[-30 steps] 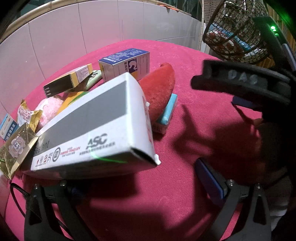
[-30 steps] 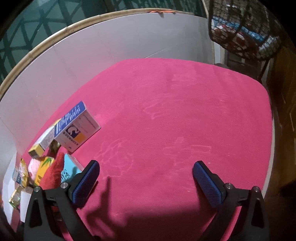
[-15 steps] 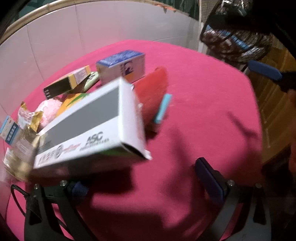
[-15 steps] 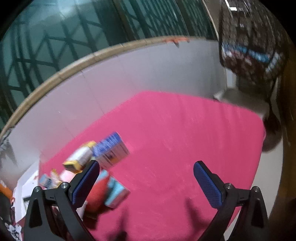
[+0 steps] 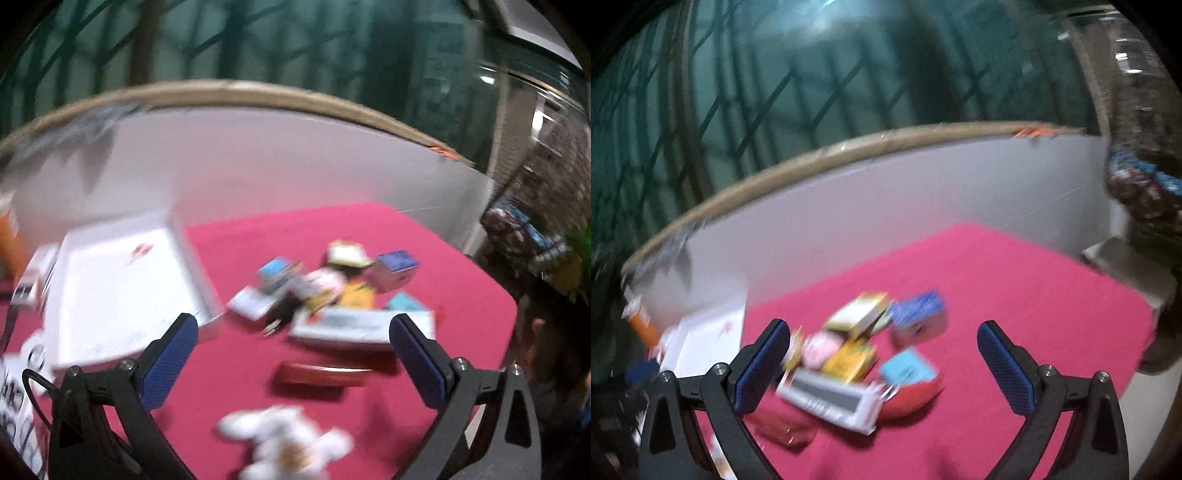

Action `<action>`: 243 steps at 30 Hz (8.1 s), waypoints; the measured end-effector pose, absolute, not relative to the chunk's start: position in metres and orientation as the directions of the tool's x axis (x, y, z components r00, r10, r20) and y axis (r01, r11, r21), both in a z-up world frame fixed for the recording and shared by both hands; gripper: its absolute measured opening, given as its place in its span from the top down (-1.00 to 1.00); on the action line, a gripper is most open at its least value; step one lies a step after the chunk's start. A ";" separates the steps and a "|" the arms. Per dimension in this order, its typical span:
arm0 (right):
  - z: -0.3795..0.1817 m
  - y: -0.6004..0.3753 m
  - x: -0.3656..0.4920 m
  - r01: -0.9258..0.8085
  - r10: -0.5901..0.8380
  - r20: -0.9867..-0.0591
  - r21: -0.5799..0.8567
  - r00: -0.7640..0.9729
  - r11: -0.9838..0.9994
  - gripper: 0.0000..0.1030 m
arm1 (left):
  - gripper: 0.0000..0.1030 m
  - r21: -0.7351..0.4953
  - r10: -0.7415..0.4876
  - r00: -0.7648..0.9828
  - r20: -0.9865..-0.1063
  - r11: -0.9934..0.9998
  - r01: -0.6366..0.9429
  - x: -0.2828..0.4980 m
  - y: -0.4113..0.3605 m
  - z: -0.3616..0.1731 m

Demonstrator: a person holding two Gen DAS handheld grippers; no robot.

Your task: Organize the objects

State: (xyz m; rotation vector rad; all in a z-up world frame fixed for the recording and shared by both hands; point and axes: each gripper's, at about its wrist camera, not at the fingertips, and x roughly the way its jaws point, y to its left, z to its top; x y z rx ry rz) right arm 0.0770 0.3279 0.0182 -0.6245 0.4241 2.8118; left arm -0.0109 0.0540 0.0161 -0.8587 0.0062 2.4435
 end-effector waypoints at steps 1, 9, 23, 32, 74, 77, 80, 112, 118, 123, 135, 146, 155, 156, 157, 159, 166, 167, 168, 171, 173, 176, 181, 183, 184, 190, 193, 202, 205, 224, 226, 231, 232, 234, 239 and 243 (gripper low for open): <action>0.011 0.321 0.068 -0.252 0.119 -0.479 0.224 -0.870 -0.942 -1.00 | -1.00 -0.179 0.474 -0.635 -0.609 -0.863 -0.472 -0.016 0.041 0.008; -0.021 0.297 0.049 -0.196 0.059 -0.575 0.179 -0.816 -0.964 -1.00 | -1.00 -0.082 0.354 -0.601 -0.716 -0.898 -0.432 -0.003 0.024 -0.055; -0.069 0.295 0.023 0.122 -0.257 -0.713 0.237 -0.652 -0.964 -1.00 | -1.00 -0.088 0.380 -0.474 -0.794 -0.845 -0.528 0.003 0.052 -0.091; -0.094 0.277 0.008 0.223 -0.301 -0.746 0.207 -0.593 -0.953 -0.97 | -1.00 -0.054 0.398 -0.419 -0.816 -0.774 -0.631 0.016 0.070 -0.105; -0.117 0.268 -0.015 0.238 -0.331 -0.775 0.237 -0.538 -0.942 -0.43 | -0.15 -0.140 0.444 -0.371 -0.816 -0.774 -0.618 0.003 0.080 -0.111; -0.117 0.270 -0.013 0.227 -0.335 -0.773 0.250 -0.539 -0.941 -0.40 | -0.13 -0.145 0.445 -0.374 -0.813 -0.778 -0.611 0.003 0.078 -0.111; -0.118 0.275 -0.012 0.200 -0.335 -0.771 0.269 -0.542 -0.942 -0.40 | -0.14 -0.133 0.436 -0.383 -0.814 -0.782 -0.609 0.005 0.079 -0.111; -0.102 0.271 0.015 0.141 -0.192 -0.759 0.132 -0.622 -0.981 0.06 | -0.07 -0.085 0.392 -0.480 -0.785 -0.835 -0.543 0.013 0.070 -0.106; -0.067 0.258 0.039 0.152 -0.167 -0.659 0.081 -0.734 -0.985 0.06 | -0.06 -0.011 0.329 -0.586 -0.740 -0.877 -0.480 0.018 0.057 -0.091; -0.040 0.243 0.055 0.175 -0.182 -0.568 0.068 -0.803 -0.982 0.06 | -0.05 0.025 0.298 -0.641 -0.707 -0.896 -0.444 0.022 0.048 -0.082; -0.015 0.229 0.060 0.176 -0.199 -0.503 0.093 -0.841 -0.980 0.06 | -0.05 0.028 0.268 -0.703 -0.659 -0.925 -0.379 0.018 0.027 -0.064; -0.001 0.221 0.056 0.152 -0.190 -0.491 0.116 -0.850 -0.981 0.06 | -0.05 -0.007 0.264 -0.753 -0.603 -0.945 -0.326 0.014 0.006 -0.048; 0.014 0.206 0.045 0.175 -0.215 -0.487 0.128 -0.846 -0.976 0.05 | -0.05 -0.027 0.245 -0.782 -0.573 -0.959 -0.281 0.008 -0.013 -0.036; 0.016 0.205 0.044 0.178 -0.221 -0.487 0.133 -0.845 -0.975 0.05 | -0.05 -0.025 0.242 -0.786 -0.569 -0.960 -0.278 0.007 -0.015 -0.034; 0.018 0.203 0.042 0.181 -0.228 -0.487 0.142 -0.843 -0.973 0.05 | -0.05 -0.022 0.238 -0.791 -0.564 -0.962 -0.273 0.006 -0.016 -0.032; 0.023 0.199 0.038 0.186 -0.236 -0.487 0.150 -0.841 -0.971 0.05 | -0.05 -0.015 0.228 -0.802 -0.551 -0.964 -0.264 0.003 -0.019 -0.026; 0.047 0.178 0.028 0.220 -0.265 -0.461 0.150 -0.847 -0.964 0.05 | -0.05 -0.024 0.198 -0.848 -0.492 -0.976 -0.215 -0.012 -0.033 0.003; 0.049 0.175 0.027 0.223 -0.267 -0.460 0.150 -0.847 -0.963 0.05 | -0.05 -0.027 0.195 -0.854 -0.483 -0.978 -0.209 -0.013 -0.034 0.007; 0.051 0.172 0.025 0.226 -0.270 -0.459 0.149 -0.846 -0.963 0.05 | -0.05 -0.028 0.192 -0.859 -0.474 -0.979 -0.204 -0.014 -0.035 0.011; 0.058 0.163 0.019 0.237 -0.283 -0.459 0.157 -0.842 -0.959 0.05 | -0.05 -0.030 0.188 -0.876 -0.445 -0.980 -0.195 -0.019 -0.037 0.025; 0.063 0.157 0.015 0.241 -0.289 -0.453 0.161 -0.844 -0.957 0.05 | -0.05 -0.023 0.177 -0.887 -0.427 -0.982 -0.185 -0.025 -0.038 0.033; 0.071 0.150 0.010 0.245 -0.295 -0.440 0.166 -0.848 -0.955 0.05 | -0.05 -0.021 0.161 -0.899 -0.408 -0.986 -0.167 -0.035 -0.041 0.045; 0.081 0.134 0.000 0.253 -0.288 -0.417 0.140 -0.862 -0.957 0.05 | -0.05 0.000 0.126 -0.911 -0.393 -0.991 -0.137 -0.055 -0.052 0.061; 0.083 0.128 -0.007 0.257 -0.291 -0.416 0.137 -0.862 -0.957 0.05 | -0.05 0.008 0.110 -0.908 -0.404 -0.992 -0.123 -0.066 -0.058 0.063; 0.083 0.124 -0.011 0.256 -0.289 -0.417 0.136 -0.861 -0.957 0.05 | -0.05 0.006 0.103 -0.906 -0.411 -0.993 -0.116 -0.070 -0.060 0.063; 0.076 0.109 -0.038 0.237 -0.276 -0.443 0.144 -0.853 -0.961 0.05 | -0.05 -0.023 0.043 -0.892 -0.450 -0.999 -0.037 -0.101 -0.076 0.056; 0.070 0.100 -0.053 0.228 -0.271 -0.469 0.147 -0.841 -0.962 0.04 | -0.05 -0.040 0.036 -0.881 -0.472 -0.999 -0.020 -0.113 -0.079 0.049; 0.055 0.083 -0.090 0.203 -0.241 -0.500 0.131 -0.832 -0.970 0.04 | -0.05 -0.016 -0.008 -0.857 -0.515 -1.000 0.019 -0.144 -0.084 0.026; 0.046 0.081 -0.099 0.196 -0.242 -0.522 0.143 -0.818 -0.970 0.04 | -0.05 -0.010 -0.018 -0.842 -0.539 -1.000 0.027 -0.153 -0.087 0.015; -0.040 0.061 -0.163 0.152 -0.199 -0.700 0.130 -0.686 -0.980 0.04 | -0.05 0.023 -0.046 -0.757 -0.652 -0.999 0.041 -0.190 -0.091 -0.035; -0.044 0.060 -0.167 0.148 -0.195 -0.705 0.129 -0.682 -0.981 0.04 | -0.05 0.017 -0.045 -0.749 -0.661 -0.999 0.045 -0.192 -0.093 -0.038; -0.051 0.057 -0.173 0.150 -0.189 -0.712 0.118 -0.677 -0.982 0.03 | -0.06 -0.016 -0.017 -0.726 -0.688 -0.999 0.039 -0.200 -0.096 -0.047; -0.054 0.056 -0.175 0.151 -0.186 -0.714 0.114 -0.675 -0.982 0.01 | -0.08 -0.032 0.000 -0.716 -0.698 -0.999 0.031 -0.201 -0.097 -0.049; -0.058 0.054 -0.176 0.164 -0.196 -0.719 0.114 -0.667 -0.980 0.00 | -0.08 -0.089 0.055 -0.690 -0.722 -0.996 0.013 -0.204 -0.099 -0.054; -0.062 0.058 -0.167 0.174 -0.202 -0.712 0.112 -0.673 -0.978 -0.69 | -1.00 -0.092 0.104 -0.725 -0.680 -0.994 -0.056 -0.195 -0.091 -0.051; -0.054 0.067 -0.156 0.159 -0.198 -0.694 0.121 -0.692 -0.980 -0.69 | -1.00 -0.069 0.072 -0.757 -0.649 -0.997 -0.036 -0.184 -0.089 -0.038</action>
